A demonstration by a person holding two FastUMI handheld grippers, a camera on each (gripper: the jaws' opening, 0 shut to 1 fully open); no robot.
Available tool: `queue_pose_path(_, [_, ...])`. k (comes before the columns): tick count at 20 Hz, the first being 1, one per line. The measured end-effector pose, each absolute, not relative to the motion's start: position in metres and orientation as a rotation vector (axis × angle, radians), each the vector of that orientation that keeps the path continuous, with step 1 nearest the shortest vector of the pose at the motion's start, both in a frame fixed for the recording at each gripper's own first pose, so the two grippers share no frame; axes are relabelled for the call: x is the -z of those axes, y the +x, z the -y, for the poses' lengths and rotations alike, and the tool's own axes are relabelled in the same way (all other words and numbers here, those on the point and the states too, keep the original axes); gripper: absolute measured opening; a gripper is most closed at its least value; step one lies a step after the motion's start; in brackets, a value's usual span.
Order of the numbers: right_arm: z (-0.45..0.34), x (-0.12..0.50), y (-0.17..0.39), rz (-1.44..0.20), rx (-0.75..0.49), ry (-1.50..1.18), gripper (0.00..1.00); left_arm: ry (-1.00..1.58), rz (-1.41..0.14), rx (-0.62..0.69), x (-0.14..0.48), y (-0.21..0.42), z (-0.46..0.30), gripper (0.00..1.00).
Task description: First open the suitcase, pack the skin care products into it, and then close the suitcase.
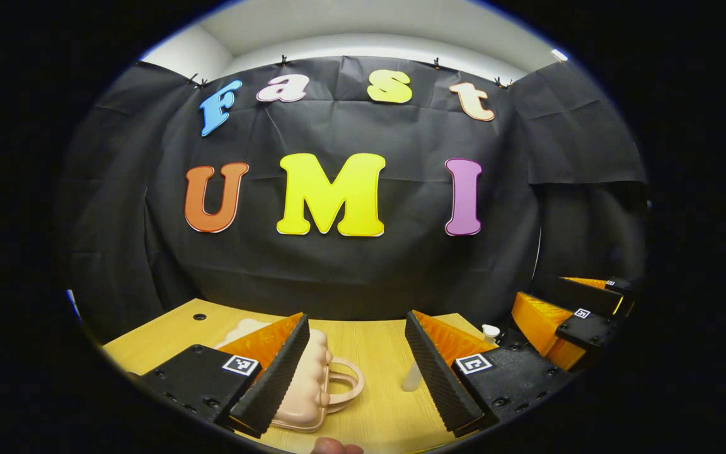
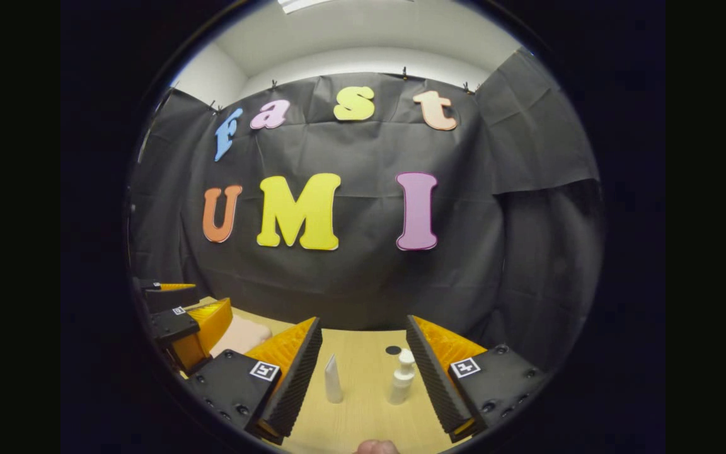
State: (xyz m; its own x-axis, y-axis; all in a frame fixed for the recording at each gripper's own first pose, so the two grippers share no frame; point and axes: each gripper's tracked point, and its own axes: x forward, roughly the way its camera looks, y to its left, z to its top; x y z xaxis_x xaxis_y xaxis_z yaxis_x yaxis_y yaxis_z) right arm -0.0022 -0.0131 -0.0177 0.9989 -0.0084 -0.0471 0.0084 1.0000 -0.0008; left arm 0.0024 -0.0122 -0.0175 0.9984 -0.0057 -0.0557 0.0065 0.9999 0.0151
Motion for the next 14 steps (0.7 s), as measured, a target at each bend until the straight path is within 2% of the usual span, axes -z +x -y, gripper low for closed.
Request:
queue_pose_path(10, [0.023,0.036,0.004,-0.101,-0.02,0.0,0.8,0.032,-0.109,0.054,0.036,0.005,0.033,0.97])
queue_pose_path(14, [0.046,0.05,0.006,-0.137,0.001,-0.02,0.8,0.231,-0.195,0.116,0.066,0.016,0.033,0.98])
